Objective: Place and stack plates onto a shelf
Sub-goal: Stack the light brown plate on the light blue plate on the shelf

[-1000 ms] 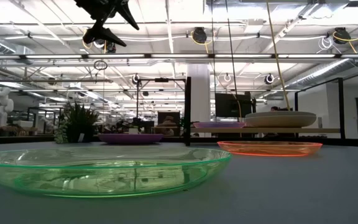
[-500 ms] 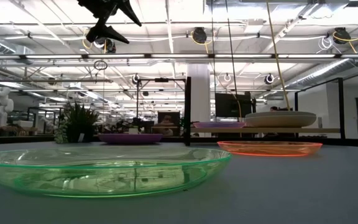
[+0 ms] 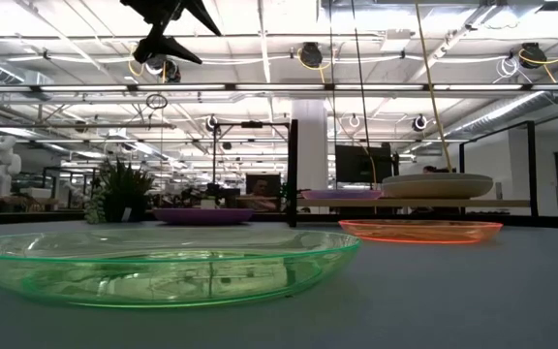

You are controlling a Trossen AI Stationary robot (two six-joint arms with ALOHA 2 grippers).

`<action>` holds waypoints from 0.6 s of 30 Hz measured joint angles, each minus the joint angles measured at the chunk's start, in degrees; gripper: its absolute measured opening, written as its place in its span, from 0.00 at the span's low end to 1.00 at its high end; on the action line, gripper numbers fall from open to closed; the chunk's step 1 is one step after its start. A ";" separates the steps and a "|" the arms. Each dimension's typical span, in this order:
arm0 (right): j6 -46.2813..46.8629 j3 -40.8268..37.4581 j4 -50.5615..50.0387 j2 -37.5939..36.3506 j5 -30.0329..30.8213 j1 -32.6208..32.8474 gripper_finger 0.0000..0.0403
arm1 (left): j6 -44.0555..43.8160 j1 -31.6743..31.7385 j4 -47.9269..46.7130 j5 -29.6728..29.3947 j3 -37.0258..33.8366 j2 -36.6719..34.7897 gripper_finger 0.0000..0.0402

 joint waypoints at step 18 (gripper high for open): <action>37.77 0.20 -37.08 -3.02 -10.06 -12.71 0.00 | -0.16 -2.56 -0.42 -0.01 0.00 0.02 0.72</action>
